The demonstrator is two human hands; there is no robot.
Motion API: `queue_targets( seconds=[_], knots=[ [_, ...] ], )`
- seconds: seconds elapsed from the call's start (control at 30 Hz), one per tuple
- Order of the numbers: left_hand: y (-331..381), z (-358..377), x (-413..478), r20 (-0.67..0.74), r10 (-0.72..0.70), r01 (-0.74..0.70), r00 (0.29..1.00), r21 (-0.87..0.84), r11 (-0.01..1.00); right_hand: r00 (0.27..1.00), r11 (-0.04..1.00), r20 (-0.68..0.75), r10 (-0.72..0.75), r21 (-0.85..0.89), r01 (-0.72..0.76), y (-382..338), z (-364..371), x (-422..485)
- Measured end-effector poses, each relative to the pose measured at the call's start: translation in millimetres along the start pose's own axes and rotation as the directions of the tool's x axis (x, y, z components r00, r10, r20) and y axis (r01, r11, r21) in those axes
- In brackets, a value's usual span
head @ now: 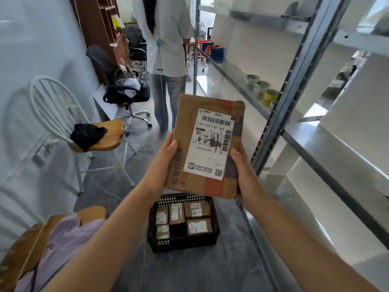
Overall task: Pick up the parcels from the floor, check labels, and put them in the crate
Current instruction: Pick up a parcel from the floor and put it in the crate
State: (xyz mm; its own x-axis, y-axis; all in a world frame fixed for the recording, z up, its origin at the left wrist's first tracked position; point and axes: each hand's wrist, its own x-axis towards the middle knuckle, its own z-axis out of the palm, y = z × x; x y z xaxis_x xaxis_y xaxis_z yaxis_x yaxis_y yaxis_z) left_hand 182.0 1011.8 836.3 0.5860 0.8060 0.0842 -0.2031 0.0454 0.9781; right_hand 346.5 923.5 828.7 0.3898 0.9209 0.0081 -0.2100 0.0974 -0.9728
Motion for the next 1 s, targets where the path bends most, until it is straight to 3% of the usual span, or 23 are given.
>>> queue_targets(
  seconds=[0.3, 0.57, 0.73, 1.0],
  knots=[
    [-61.9, -81.0, 94.4, -0.228, -0.12, 0.158, 0.966, 0.153, 0.976, 0.956, 0.959, 0.085, 0.282, -0.054, -0.278, 83.2, 27.2, 143.7],
    [-153.5, -151.9, 174.2, -0.37, -0.277, 0.335, 0.887, 0.103, 0.936, 0.913, 0.909, 0.161, 0.376, -0.256, -0.329, 198.0, 29.7, 262.3],
    [-245.2, -189.3, 184.1, -0.396, -0.387, 0.446, 0.833, 0.063, 0.893, 0.849, 0.844, 0.156, 0.505, -0.294, -0.448, 303.3, 23.0, 285.3],
    [-432.1, -248.0, 167.2, -0.425, -0.567, 0.633, 0.706, 0.02, 0.774, 0.804, 0.77, 0.055, 0.593, -0.333, -0.545, 497.9, 1.9, 278.2]
  ],
)
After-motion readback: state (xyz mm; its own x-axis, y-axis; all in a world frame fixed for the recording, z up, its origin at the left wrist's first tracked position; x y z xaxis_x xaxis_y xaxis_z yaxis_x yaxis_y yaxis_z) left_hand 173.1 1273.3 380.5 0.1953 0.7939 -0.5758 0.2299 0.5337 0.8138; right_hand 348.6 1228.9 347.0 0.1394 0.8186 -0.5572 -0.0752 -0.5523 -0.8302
